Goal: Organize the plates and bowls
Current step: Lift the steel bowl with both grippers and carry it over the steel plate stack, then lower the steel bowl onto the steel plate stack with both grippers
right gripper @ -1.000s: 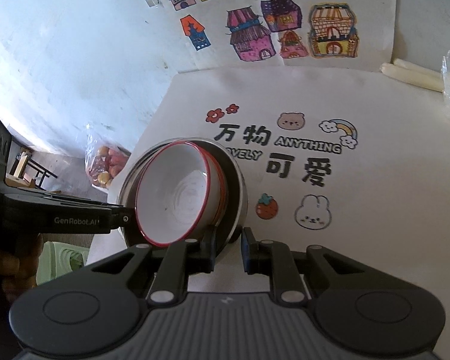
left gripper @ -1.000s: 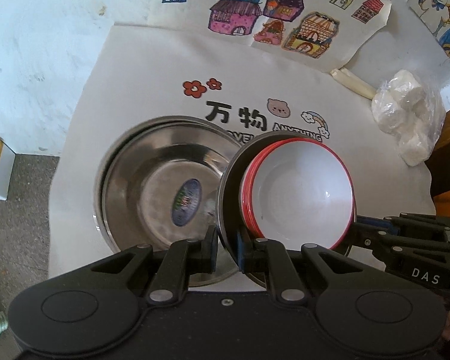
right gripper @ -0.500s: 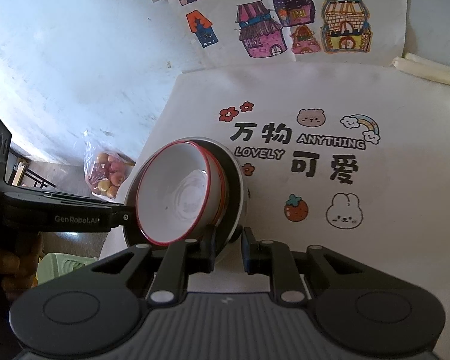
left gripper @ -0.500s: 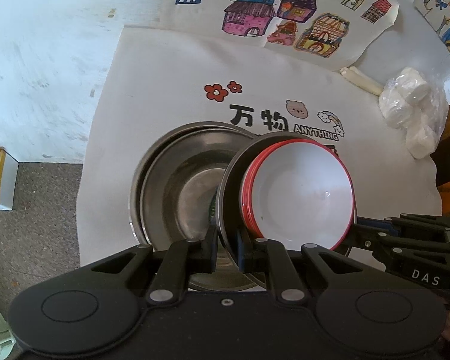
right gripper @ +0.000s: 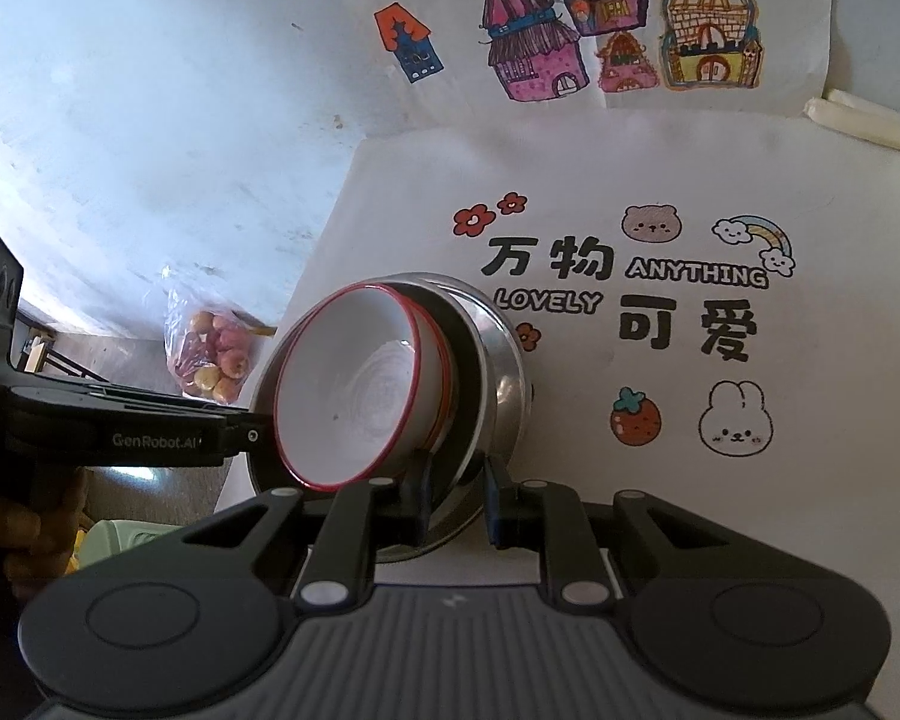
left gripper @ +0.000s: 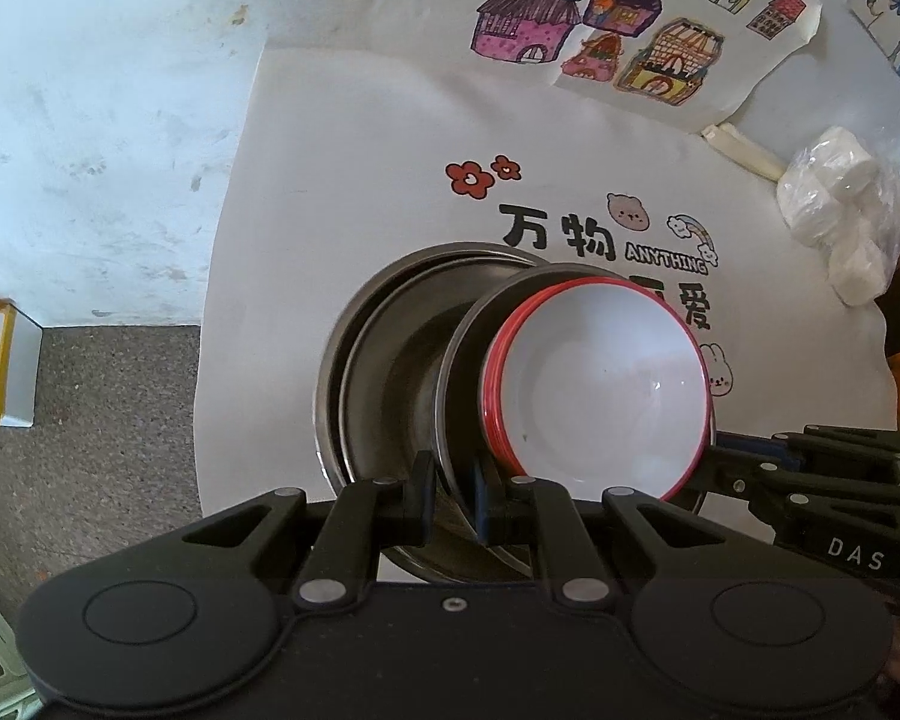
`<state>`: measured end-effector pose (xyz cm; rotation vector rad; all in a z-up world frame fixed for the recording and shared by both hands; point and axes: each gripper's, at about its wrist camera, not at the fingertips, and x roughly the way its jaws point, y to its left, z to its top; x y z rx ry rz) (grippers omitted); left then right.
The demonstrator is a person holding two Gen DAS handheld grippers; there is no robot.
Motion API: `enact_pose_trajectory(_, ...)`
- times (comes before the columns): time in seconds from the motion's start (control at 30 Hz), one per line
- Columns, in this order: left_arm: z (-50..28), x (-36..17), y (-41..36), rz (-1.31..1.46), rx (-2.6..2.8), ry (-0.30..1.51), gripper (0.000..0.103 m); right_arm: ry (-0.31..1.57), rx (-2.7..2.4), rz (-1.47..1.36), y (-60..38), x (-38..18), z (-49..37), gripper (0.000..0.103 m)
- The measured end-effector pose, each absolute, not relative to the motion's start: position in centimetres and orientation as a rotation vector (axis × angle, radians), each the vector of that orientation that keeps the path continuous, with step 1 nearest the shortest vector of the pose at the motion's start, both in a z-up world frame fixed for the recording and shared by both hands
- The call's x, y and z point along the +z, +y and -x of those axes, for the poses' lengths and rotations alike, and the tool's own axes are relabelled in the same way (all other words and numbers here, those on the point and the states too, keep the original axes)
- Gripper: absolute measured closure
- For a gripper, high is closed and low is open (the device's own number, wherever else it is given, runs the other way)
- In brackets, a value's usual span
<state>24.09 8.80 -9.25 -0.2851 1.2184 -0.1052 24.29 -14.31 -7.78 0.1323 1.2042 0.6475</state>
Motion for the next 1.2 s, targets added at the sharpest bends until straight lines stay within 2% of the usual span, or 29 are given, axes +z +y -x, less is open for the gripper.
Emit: enact_pose_trajectory(1.2, -25.7, -10.5, 10.1, 0.253, -0.089, 1.226, 0.090, 1.228, 0.613, -0.183, -12.5, -9.6, -25.6, 0.083)
